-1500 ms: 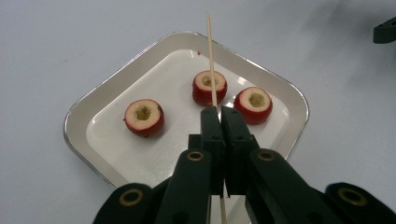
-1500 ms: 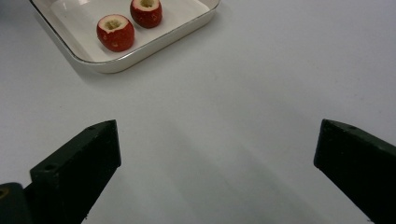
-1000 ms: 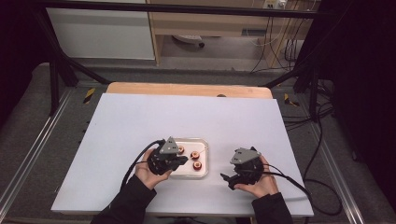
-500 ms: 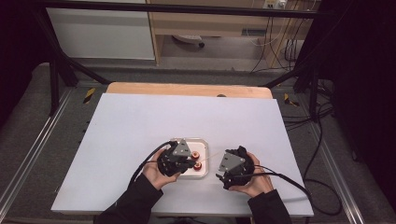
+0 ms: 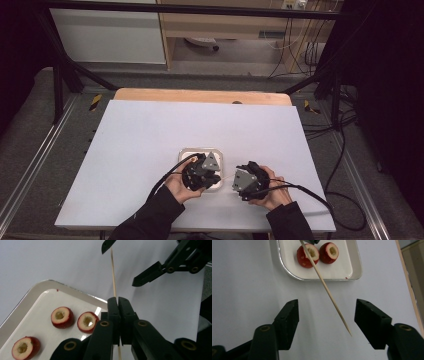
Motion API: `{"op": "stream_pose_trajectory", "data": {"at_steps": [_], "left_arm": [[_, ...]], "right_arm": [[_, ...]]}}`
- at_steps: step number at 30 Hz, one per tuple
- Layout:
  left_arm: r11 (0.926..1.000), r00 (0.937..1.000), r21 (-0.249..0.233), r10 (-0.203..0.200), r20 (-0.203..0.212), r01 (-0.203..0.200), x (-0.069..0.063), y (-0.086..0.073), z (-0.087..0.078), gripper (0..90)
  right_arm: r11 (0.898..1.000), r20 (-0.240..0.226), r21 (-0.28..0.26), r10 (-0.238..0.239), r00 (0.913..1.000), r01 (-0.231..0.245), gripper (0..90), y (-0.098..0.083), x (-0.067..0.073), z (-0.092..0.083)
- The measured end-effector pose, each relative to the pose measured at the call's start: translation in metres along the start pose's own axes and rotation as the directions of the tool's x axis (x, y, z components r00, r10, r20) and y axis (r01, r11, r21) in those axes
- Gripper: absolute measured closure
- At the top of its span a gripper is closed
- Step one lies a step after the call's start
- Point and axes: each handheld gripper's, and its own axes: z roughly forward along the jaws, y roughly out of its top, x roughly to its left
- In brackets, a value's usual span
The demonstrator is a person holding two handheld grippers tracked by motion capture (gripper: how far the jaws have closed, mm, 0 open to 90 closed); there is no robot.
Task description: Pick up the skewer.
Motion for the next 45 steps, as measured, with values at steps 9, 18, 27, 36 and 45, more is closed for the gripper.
{"op": "stream_pose_trajectory", "data": {"at_steps": [9,18,27,36,45], "left_arm": [[0.9997,0.9994,0.008,0.024,0.027,-0.024,-0.008,0.009,0.008,88.6],[0.9994,0.9986,0.012,0.031,0.042,-0.032,-0.01,0.011,0.014,88.6],[0.9994,0.9983,0.016,0.028,0.051,-0.029,-0.009,0.01,0.014,88.6],[0.9988,0.9983,0.045,-0.024,0.054,0.022,-0.002,0.01,0.012,74.6],[0.9788,0.9919,0.196,-0.08,0.098,0.06,0.009,0.018,0.016,67.9]], "right_arm": [[0.99,0.009,0.006,-0.141,0.99,0.141,63.4,-0.003,0.002,0.0],[0.96,0.009,-0.001,-0.282,0.9595,0.282,80.1,-0.005,0.005,0.0],[0.928,0.009,-0.005,-0.373,0.9277,0.373,87.6,-0.006,0.008,0.0],[0.902,0.022,0.029,-0.431,0.9023,0.43,89.1,-0.005,0.011,-0.001],[0.849,0.045,0.103,-0.524,0.8507,0.517,89.0,0.002,0.012,-0.001]]}}
